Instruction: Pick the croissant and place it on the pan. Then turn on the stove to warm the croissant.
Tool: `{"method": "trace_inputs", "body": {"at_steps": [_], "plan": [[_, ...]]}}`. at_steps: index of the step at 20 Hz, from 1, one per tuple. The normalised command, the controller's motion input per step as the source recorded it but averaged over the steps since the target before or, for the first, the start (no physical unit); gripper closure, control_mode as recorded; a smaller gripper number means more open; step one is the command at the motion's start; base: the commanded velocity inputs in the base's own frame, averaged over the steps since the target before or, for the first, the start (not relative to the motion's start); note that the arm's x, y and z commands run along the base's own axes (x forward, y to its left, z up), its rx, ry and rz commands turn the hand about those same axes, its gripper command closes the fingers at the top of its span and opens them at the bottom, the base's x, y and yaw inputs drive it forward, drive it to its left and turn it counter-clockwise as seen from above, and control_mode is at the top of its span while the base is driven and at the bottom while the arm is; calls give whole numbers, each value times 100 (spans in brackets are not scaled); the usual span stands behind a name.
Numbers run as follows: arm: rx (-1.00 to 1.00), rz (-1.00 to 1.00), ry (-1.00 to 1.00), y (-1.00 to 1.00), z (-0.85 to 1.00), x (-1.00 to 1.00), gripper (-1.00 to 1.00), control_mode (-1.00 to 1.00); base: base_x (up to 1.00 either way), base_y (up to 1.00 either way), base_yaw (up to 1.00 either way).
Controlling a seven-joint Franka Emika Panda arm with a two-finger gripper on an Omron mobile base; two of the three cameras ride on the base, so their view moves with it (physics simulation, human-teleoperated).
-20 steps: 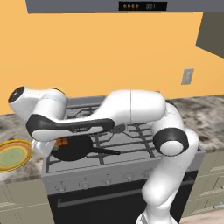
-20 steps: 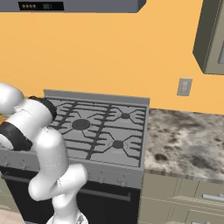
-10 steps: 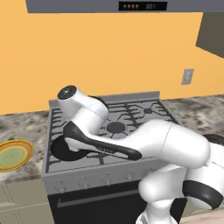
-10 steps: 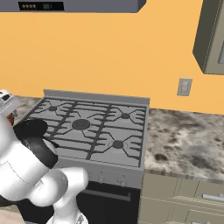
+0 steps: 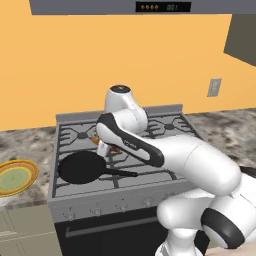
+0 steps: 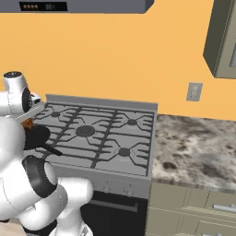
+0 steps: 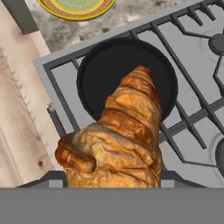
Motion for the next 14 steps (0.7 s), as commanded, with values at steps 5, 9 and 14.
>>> {"method": "trace_inputs", "body": {"at_steps": [5,9,14], "plan": [[19,0,18,0,0,48,100,-100,0,0,0],[10,0,17,0,-3,60,100,-100,0,0,0],[2,-5,21,0,-17,59,100,-100,0,0,0]]}}
